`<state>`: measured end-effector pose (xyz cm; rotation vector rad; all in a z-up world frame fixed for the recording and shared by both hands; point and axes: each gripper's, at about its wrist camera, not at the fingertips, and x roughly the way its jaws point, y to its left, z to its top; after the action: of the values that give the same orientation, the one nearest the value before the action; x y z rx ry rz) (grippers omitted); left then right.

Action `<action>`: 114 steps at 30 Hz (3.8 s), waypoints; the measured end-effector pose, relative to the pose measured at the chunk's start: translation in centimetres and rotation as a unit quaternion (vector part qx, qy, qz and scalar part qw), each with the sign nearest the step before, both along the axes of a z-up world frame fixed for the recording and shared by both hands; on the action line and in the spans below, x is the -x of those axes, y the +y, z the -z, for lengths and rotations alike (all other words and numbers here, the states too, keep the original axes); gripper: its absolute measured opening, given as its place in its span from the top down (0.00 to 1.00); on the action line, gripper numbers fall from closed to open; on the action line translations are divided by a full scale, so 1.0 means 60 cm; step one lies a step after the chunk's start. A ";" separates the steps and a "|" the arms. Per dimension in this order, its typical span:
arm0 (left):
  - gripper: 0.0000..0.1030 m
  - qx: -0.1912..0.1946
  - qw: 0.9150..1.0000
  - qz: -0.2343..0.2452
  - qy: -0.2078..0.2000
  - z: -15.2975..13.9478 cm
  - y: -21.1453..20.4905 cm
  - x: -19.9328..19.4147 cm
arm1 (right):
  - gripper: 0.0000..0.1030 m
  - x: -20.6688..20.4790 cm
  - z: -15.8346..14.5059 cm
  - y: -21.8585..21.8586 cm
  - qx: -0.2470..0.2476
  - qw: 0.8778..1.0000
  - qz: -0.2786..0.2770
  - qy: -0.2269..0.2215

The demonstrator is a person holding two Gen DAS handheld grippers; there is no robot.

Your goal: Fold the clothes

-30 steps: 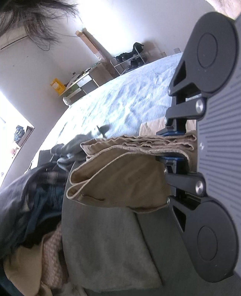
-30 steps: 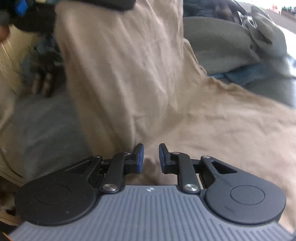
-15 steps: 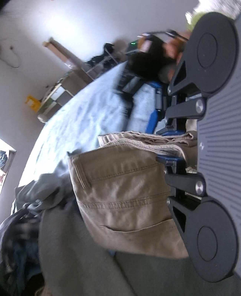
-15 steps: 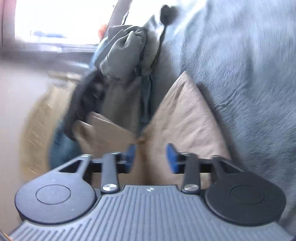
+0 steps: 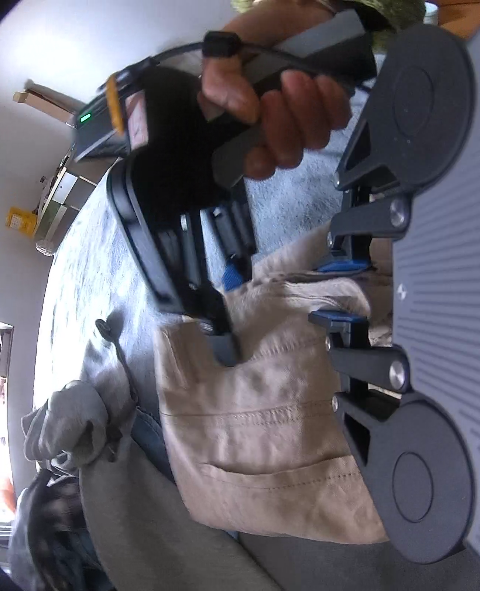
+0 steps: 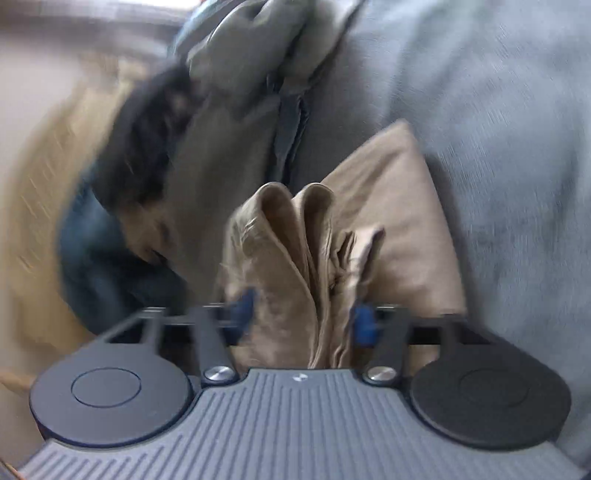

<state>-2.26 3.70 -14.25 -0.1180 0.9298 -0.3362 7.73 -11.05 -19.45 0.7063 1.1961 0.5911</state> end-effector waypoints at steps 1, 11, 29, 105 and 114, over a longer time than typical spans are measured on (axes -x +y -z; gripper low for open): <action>0.78 -0.002 1.000 0.000 -0.006 -0.008 -0.005 0.000 | 0.80 -0.003 -0.010 0.005 0.015 1.000 -0.015 -0.019; 0.75 0.035 0.999 -0.018 0.014 0.016 -0.056 -0.035 | 0.85 -0.022 -0.017 -0.033 0.058 0.995 -0.058 -0.064; 0.56 0.033 0.990 -0.136 0.027 -0.059 0.117 0.061 | 0.85 -0.038 0.026 -0.059 0.026 0.997 -0.071 -0.020; 0.58 0.150 0.984 -0.047 0.083 0.090 0.246 0.132 | 0.91 0.066 -0.008 0.277 0.371 0.864 -0.275 -0.200; 0.58 0.136 0.984 -0.032 0.111 0.099 0.252 0.140 | 0.90 0.105 -0.088 0.226 0.365 0.880 -0.213 -0.216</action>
<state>-10.67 18.83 -20.18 -0.4434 1.0933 -0.3943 1.44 2.49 -14.18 -0.3343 1.0363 0.5595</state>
